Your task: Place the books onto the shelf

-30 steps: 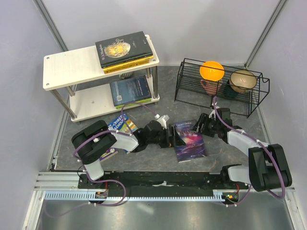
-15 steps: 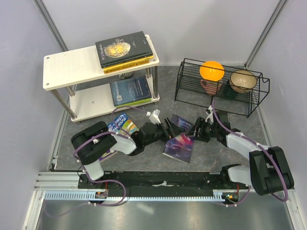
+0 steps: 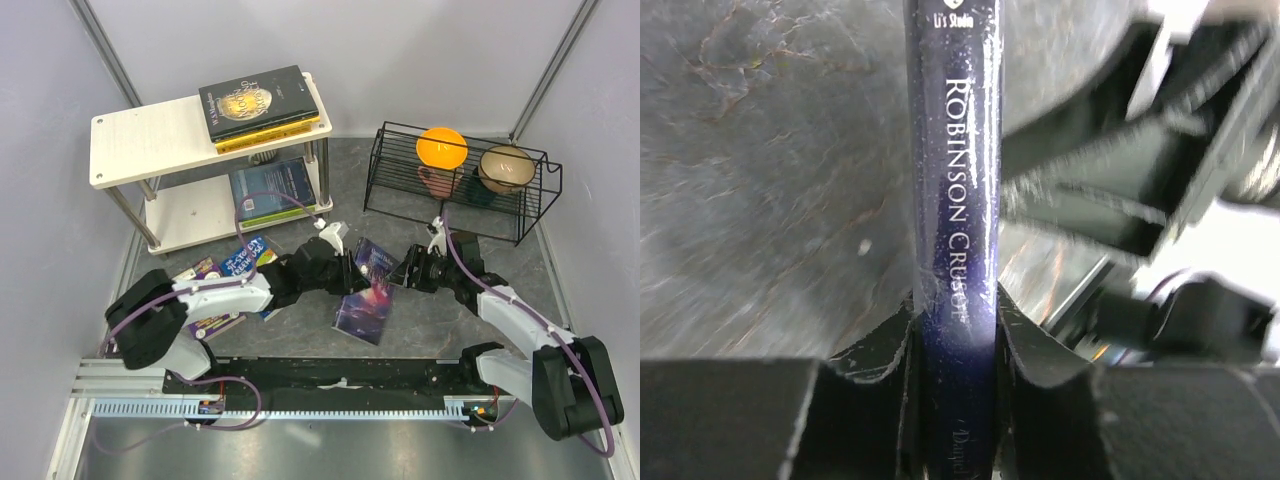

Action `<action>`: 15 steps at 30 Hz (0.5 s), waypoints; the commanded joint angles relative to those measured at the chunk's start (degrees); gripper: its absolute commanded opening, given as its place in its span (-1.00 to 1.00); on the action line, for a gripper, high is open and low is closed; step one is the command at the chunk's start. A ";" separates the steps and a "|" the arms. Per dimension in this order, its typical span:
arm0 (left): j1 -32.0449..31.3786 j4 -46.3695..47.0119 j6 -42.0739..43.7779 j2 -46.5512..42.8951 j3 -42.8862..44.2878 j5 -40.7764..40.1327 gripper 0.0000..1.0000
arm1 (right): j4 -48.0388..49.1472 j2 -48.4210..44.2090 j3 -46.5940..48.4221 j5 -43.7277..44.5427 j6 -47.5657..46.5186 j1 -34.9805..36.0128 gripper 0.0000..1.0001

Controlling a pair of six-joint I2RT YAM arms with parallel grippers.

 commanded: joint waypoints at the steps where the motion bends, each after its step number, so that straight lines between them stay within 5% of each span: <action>1: -0.72 -11.87 20.52 -9.57 5.25 4.68 -0.97 | -2.26 -3.28 4.83 0.89 -12.01 0.15 0.41; 9: -0.81 -26.11 46.19 -18.81 8.23 12.06 -0.97 | -31.23 -0.56 28.17 -33.62 -57.27 -0.47 0.67; 11: -0.81 -29.10 50.75 -20.30 9.72 14.53 -0.97 | -44.11 2.67 33.03 -35.50 -71.91 0.23 0.70; 15: -0.90 -32.18 55.51 -21.36 12.97 16.02 -0.97 | -57.72 8.66 43.24 -33.39 -83.40 7.33 0.73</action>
